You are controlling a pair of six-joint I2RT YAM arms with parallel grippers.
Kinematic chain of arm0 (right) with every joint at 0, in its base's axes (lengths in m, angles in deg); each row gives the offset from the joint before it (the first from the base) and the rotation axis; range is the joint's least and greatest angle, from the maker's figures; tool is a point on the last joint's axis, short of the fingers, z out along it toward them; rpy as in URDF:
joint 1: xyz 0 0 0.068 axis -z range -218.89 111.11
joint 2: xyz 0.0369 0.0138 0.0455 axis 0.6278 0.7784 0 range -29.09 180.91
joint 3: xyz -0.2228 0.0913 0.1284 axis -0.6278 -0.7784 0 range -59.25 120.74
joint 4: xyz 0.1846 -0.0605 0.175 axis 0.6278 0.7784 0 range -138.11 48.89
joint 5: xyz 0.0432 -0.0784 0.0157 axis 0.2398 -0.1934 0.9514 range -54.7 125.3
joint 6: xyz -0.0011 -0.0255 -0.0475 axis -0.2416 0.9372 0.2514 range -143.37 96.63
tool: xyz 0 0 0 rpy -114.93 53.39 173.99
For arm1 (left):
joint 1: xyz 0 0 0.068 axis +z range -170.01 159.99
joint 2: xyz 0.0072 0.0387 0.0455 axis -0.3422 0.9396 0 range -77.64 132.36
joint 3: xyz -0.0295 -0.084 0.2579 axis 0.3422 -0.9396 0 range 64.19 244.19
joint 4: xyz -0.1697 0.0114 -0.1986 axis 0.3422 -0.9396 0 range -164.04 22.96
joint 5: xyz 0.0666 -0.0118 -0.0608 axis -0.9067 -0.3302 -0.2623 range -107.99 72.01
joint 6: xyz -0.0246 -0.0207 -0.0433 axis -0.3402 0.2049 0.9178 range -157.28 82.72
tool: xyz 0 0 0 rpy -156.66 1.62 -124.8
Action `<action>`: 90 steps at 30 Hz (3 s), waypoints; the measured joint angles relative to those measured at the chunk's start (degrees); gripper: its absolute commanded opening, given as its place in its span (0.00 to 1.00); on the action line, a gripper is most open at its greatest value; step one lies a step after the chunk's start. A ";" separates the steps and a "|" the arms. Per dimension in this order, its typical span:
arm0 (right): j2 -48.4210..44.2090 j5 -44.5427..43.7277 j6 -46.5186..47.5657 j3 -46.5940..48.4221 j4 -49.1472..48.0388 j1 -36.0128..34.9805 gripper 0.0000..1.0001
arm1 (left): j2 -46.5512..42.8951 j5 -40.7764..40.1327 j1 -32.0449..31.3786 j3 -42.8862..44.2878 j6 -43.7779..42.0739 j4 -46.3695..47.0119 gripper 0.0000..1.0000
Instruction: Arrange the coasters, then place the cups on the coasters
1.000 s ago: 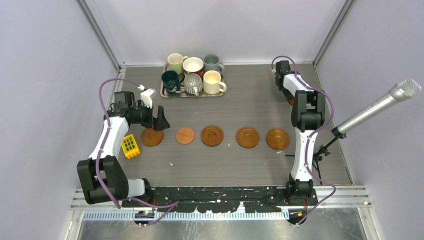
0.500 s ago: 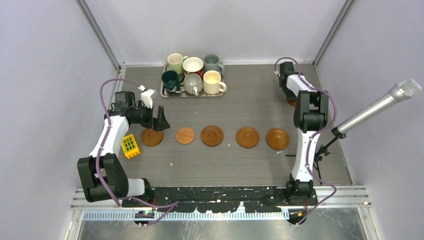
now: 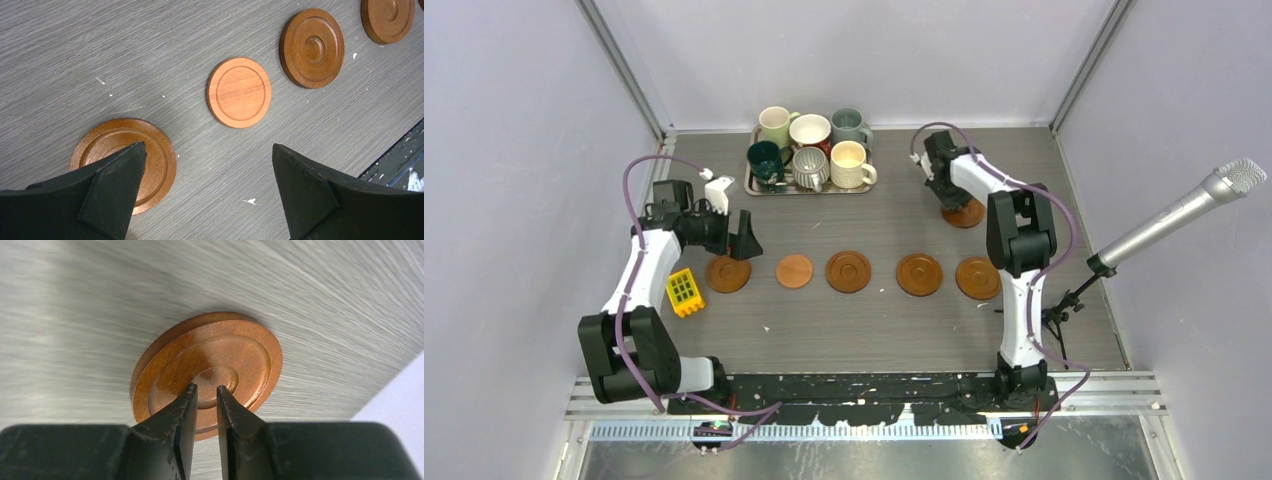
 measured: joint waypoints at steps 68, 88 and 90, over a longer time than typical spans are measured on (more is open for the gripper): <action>-32.96 37.27 -18.36 -18.69 4.92 -2.78 0.53 | 47.25 -32.26 -38.73 38.27 9.33 7.48 0.38; -32.96 38.27 -17.59 -18.75 4.92 -2.47 0.53 | 41.90 -32.92 -3.74 31.26 5.68 3.91 0.27; -32.96 38.38 -17.59 -18.75 4.90 -2.47 0.52 | 41.90 -32.96 0.50 31.45 4.37 3.52 0.27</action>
